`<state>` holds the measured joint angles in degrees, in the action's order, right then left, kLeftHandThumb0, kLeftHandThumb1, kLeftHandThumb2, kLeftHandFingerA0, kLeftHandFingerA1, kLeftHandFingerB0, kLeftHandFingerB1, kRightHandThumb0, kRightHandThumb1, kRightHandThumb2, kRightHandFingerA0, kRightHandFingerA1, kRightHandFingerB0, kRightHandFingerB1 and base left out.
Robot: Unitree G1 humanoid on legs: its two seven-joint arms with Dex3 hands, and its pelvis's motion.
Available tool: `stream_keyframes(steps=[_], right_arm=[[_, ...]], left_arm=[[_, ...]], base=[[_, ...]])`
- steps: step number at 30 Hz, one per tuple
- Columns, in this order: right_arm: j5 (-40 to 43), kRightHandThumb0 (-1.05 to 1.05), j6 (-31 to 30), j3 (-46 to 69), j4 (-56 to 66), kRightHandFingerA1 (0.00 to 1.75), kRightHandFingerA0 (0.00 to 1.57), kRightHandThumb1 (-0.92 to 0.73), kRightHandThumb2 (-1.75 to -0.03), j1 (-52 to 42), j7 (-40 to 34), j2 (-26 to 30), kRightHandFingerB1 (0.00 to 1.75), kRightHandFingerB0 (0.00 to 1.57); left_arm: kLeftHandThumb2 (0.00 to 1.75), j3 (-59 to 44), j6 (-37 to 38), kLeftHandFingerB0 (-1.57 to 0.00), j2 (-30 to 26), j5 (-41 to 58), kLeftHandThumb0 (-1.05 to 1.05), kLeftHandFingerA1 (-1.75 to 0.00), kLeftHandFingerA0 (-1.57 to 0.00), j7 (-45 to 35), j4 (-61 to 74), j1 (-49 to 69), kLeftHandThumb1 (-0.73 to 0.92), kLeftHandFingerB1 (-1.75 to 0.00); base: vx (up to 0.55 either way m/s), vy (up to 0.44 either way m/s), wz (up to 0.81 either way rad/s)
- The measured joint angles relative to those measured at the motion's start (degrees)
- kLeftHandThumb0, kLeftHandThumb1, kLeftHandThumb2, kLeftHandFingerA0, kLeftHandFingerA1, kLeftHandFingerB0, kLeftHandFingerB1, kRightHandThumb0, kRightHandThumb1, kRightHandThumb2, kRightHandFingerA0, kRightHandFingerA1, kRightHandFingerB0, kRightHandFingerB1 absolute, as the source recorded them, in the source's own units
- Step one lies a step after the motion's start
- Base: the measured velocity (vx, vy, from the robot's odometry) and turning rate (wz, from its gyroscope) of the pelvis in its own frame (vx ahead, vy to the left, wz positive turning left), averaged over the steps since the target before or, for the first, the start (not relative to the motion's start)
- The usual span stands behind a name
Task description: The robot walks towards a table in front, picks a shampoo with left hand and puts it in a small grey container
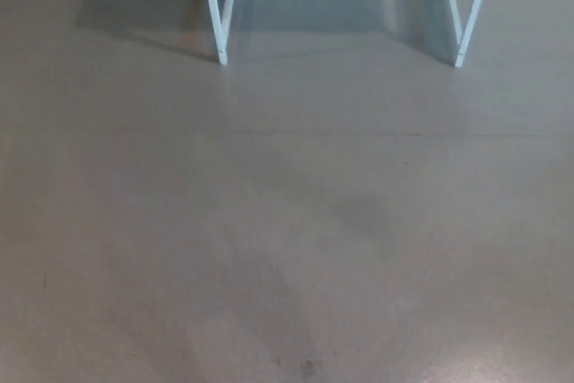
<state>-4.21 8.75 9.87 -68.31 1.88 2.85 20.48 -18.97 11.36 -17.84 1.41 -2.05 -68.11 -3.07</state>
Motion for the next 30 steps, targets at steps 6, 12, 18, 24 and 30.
stream_keyframes(steps=[6, 12, 18, 24, 30], right_arm=[[0.2, -0.29, 1.4, 0.1, -0.8, 0.49, 0.61, -0.55, -0.68, -0.3, -0.1, 0.3, 0.42, 0.40], [0.3, -0.22, 2.2, 0.2, -1.3, 0.43, 0.64, -0.63, -0.59, -0.2, -0.1, -0.2, 0.36, 0.42], [0.3, -0.32, 2.5, 0.1, -1.5, 0.51, 0.63, -0.54, -0.69, -0.1, 0.0, -0.3, 0.42, 0.40], [0.3, -0.24, 2.7, 0.1, -1.6, 0.45, 0.68, -0.63, -0.59, 0.0, 0.0, -0.3, 0.36, 0.42], [0.3, -0.33, 2.8, 0.1, -1.7, 0.52, 0.61, -0.54, -0.70, 1.0, 0.2, 0.1, 0.43, 0.39]], left_arm=[[0.61, 0.0, 0.9, -0.39, 0.3, 0.2, -0.09, -0.40, -0.47, -0.2, -0.5, 0.8, 0.69, -0.35], [0.60, -0.2, 1.3, -0.40, 0.1, 1.0, -0.08, -0.41, -0.48, -0.5, -0.7, 0.8, 0.68, -0.35], [0.61, -0.1, 1.8, -0.39, -0.3, 1.4, -0.11, -0.41, -0.49, -0.4, -0.6, 0.8, 0.68, -0.35], [0.62, 0.0, 1.8, -0.38, -0.4, 1.8, -0.12, -0.40, -0.48, -0.6, -0.7, 1.0, 0.69, -0.35], [0.61, 0.6, 2.0, -0.39, -0.1, 2.0, -0.07, -0.41, -0.50, -1.1, -0.9, 0.4, 0.74, -0.34]], base=[[0.10, 0.068, -0.08], [0.12, 0.134, 0.05], [0.27, 0.095, 0.05], [0.29, -0.086, 0.16], [0.39, -0.166, 0.18]])
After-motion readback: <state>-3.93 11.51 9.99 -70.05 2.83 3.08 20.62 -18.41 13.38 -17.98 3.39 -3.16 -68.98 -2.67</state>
